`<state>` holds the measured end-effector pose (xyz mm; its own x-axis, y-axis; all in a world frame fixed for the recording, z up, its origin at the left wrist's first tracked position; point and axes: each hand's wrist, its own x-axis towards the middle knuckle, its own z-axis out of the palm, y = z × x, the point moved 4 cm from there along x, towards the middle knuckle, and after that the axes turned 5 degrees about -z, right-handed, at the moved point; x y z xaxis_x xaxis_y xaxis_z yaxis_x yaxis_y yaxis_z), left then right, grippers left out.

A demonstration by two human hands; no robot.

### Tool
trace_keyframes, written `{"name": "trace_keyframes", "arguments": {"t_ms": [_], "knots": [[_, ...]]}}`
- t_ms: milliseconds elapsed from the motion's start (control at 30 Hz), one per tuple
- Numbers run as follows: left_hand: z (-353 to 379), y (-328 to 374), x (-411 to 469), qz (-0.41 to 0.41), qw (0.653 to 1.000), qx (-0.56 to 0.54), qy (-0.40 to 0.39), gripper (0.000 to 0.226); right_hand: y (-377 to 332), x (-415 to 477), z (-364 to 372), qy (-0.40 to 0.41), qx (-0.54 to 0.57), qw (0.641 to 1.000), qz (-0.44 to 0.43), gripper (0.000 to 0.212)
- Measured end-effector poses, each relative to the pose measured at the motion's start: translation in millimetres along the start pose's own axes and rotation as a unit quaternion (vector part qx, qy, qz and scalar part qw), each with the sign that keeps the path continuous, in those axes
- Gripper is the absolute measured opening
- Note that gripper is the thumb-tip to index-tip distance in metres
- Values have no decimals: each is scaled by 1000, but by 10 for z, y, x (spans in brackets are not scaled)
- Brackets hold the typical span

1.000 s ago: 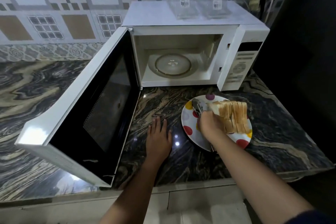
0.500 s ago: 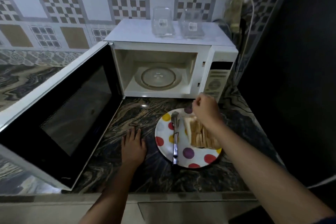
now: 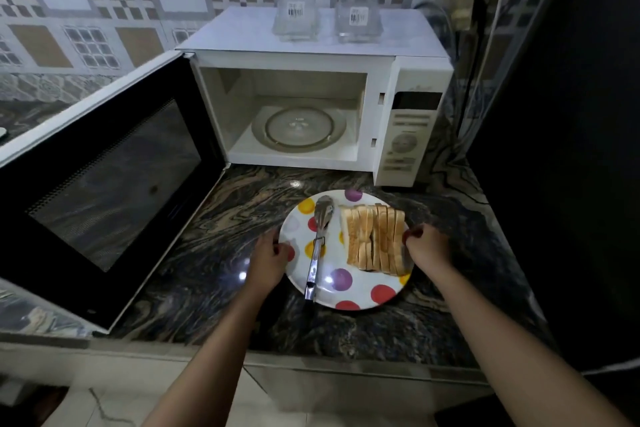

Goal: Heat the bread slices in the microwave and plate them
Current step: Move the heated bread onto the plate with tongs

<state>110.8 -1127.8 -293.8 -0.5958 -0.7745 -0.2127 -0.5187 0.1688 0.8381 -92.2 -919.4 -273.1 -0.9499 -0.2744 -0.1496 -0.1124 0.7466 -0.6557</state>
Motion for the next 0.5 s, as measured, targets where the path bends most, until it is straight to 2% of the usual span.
{"name": "trace_keyframes", "arguments": {"t_ms": [100,233,333,500], "knots": [[37,73,28,-26,999,-29,-8,47,21,34,49,-12,23,1000,1,29],[136,84,11,-73,992,-103,31,40,36,-22,118,-31,123,992,20,31],[181,34,-3,-74,983,-162,38,39,41,-55,142,-32,190,981,22,34],[178,-39,12,-58,984,-166,38,45,43,-97,176,-33,260,965,-2,39]]}}
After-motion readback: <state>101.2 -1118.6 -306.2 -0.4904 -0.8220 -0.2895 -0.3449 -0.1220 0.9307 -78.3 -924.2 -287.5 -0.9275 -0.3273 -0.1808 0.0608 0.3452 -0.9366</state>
